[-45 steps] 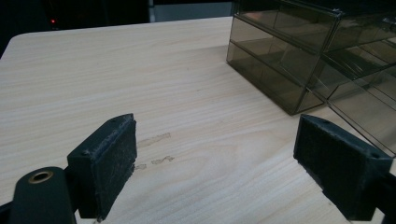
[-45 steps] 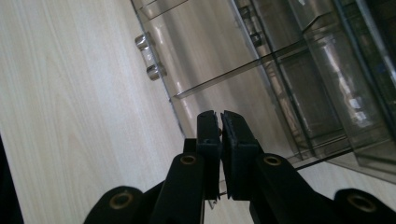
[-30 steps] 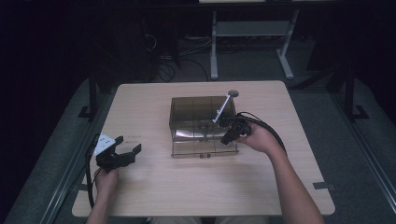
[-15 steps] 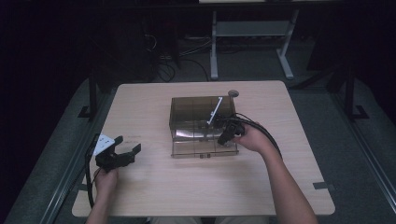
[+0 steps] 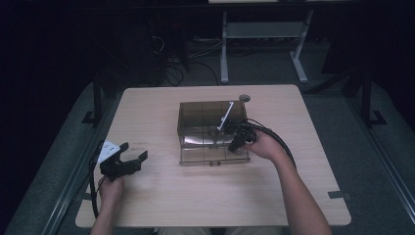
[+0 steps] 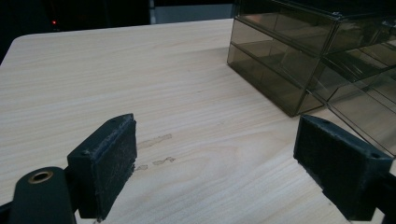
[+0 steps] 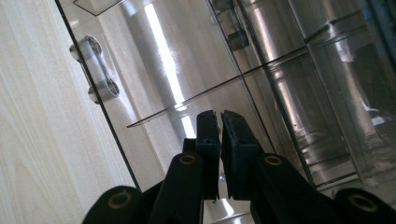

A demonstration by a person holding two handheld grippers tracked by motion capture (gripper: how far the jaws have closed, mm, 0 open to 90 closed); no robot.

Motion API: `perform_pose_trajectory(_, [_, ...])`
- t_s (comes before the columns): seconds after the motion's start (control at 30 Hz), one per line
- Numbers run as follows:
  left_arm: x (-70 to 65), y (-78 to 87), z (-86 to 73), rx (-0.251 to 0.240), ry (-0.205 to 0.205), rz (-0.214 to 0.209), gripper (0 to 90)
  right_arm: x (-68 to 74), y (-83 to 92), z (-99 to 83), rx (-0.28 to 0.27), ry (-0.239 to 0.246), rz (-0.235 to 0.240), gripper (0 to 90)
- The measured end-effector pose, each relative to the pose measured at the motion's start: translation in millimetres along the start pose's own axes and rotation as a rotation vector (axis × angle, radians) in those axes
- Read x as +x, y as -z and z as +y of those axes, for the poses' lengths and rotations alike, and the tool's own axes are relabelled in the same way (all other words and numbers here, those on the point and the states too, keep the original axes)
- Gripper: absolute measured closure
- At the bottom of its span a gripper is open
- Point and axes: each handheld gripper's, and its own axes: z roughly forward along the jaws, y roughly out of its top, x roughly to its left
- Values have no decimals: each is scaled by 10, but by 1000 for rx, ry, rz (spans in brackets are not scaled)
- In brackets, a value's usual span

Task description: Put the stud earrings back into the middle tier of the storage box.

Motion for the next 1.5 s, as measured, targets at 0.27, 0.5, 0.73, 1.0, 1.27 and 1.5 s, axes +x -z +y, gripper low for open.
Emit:
perform_pose_trajectory(0.27, [1, 0, 0, 0, 0, 0, 128, -6, 65, -44, -17, -11, 10, 814])
perform_pose_trajectory(0.5, [-13, -6, -4, 6, -4, -9, 128, 12, 167, -102, -56, -22, 35, 754])
perform_pose_trajectory(0.73, [-13, -5, -2, 2, 0, -6, 128, 18, 246, -205, -97, -42, 43, 691])
perform_pose_trajectory(1.0, [-15, -7, -3, 3, -6, -8, 128, 23, 347, -308, -141, -56, 54, 655])
perform_pose_trajectory(1.27, [-16, -8, -3, 5, -7, -7, 128, 45, 440, -411, -156, -69, 49, 608])
perform_pose_trajectory(1.5, [-22, -8, -1, 6, -7, -7, 128, 52, 514, -520, -172, -88, 43, 579])
